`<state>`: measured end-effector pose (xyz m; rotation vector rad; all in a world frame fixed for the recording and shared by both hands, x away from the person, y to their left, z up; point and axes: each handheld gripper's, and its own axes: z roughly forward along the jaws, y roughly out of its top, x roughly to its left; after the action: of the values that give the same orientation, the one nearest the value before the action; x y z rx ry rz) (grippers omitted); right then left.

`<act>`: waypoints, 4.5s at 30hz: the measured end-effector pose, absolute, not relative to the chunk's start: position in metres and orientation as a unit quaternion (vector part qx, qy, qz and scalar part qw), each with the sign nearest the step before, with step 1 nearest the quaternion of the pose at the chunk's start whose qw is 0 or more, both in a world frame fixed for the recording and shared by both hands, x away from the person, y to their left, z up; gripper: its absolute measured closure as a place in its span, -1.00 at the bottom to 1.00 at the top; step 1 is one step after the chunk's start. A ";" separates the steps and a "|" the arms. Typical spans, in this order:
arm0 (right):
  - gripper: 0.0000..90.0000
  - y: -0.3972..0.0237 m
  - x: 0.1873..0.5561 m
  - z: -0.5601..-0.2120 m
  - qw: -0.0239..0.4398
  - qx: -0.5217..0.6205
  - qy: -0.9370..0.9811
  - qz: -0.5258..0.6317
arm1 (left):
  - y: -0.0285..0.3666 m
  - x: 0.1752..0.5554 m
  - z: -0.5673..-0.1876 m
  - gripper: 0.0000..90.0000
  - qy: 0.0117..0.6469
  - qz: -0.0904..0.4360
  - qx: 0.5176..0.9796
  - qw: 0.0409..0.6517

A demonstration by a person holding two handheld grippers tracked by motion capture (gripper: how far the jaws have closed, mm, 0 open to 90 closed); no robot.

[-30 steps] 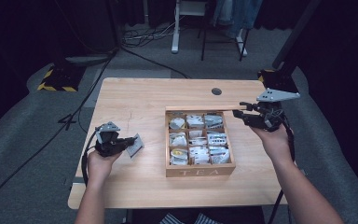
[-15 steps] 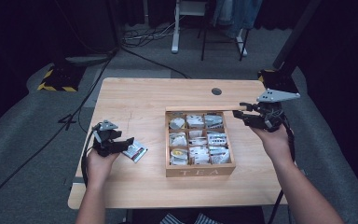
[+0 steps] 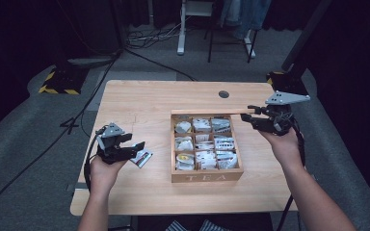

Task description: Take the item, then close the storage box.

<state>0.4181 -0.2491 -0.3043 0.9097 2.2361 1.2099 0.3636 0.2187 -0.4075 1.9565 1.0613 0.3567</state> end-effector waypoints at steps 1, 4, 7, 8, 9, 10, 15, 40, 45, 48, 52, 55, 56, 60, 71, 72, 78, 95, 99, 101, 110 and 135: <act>0.25 -0.249 0.418 -0.304 0.219 0.329 0.808 0.437 | 0.217 0.361 -0.406 -0.18 0.423 0.141 0.786 0.429; 0.25 -0.249 0.418 -0.304 0.219 0.329 0.808 0.437 | 0.213 0.353 -0.406 -0.18 0.416 0.133 0.792 0.427; 0.26 -0.249 0.417 -0.305 0.219 0.330 0.808 0.436 | 0.206 0.344 -0.411 -0.17 0.401 0.127 0.803 0.422; 0.25 -0.249 0.417 -0.305 0.219 0.330 0.808 0.436 | 0.203 0.342 -0.414 -0.16 0.396 0.126 0.807 0.421; 0.25 -0.249 0.417 -0.305 0.219 0.330 0.809 0.436 | 0.201 0.340 -0.417 -0.16 0.395 0.121 0.807 0.422; 0.25 -0.249 0.417 -0.305 0.219 0.330 0.809 0.435 | 0.199 0.338 -0.419 -0.16 0.392 0.119 0.809 0.421; 0.25 -0.249 0.416 -0.305 0.220 0.329 0.809 0.435 | 0.190 0.334 -0.431 -0.16 0.381 0.113 0.812 0.428; 0.26 -0.254 0.400 -0.311 0.206 0.326 0.816 0.431 | 0.156 0.339 -0.484 -0.15 0.375 0.078 0.848 0.365; 0.26 -0.254 0.395 -0.312 0.206 0.323 0.822 0.422 | 0.157 0.340 -0.489 -0.14 0.384 0.075 0.849 0.355; 0.26 -0.254 0.392 -0.313 0.203 0.323 0.823 0.420 | 0.157 0.341 -0.491 -0.14 0.381 0.077 0.852 0.351; 0.25 -0.255 0.387 -0.317 0.199 0.324 0.826 0.416 | 0.156 0.341 -0.493 -0.14 0.379 0.079 0.854 0.347; 0.25 -0.256 0.383 -0.320 0.199 0.324 0.827 0.414 | 0.156 0.341 -0.493 -0.14 0.378 0.081 0.854 0.349; 0.25 -0.256 0.382 -0.321 0.197 0.326 0.827 0.415 | 0.156 0.341 -0.494 -0.14 0.378 0.082 0.853 0.351; 0.25 -0.257 0.377 -0.323 0.195 0.326 0.827 0.414 | 0.156 0.340 -0.495 -0.14 0.374 0.086 0.853 0.353; 0.25 -0.259 0.365 -0.332 0.182 0.331 0.833 0.404 | 0.153 0.338 -0.498 -0.16 0.360 0.110 0.857 0.352; 0.25 -0.259 0.365 -0.334 0.179 0.332 0.833 0.404 | 0.153 0.338 -0.498 -0.16 0.360 0.112 0.857 0.352; 0.25 -0.259 0.360 -0.339 0.171 0.334 0.836 0.400 | 0.155 0.337 -0.501 -0.16 0.353 0.121 0.853 0.364; 0.24 -0.260 0.347 -0.356 0.148 0.339 0.847 0.383 | 0.155 0.337 -0.503 -0.18 0.350 0.133 0.853 0.363; 0.24 -0.260 0.346 -0.359 0.144 0.339 0.850 0.377 | 0.155 0.337 -0.503 -0.18 0.350 0.133 0.853 0.363; 0.24 -0.259 0.345 -0.360 0.143 0.340 0.851 0.375 | 0.155 0.337 -0.503 -0.18 0.350 0.132 0.853 0.363; 0.24 -0.259 0.342 -0.369 0.130 0.343 0.856 0.364 | 0.155 0.337 -0.503 -0.18 0.349 0.133 0.853 0.363; 0.24 -0.258 0.343 -0.397 0.098 0.346 0.871 0.334 | 0.155 0.337 -0.503 -0.18 0.349 0.133 0.854 0.362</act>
<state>0.3427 -0.2575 -0.3970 1.0253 2.5781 0.9900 0.3368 0.1547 -0.5026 2.1989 0.8979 0.3433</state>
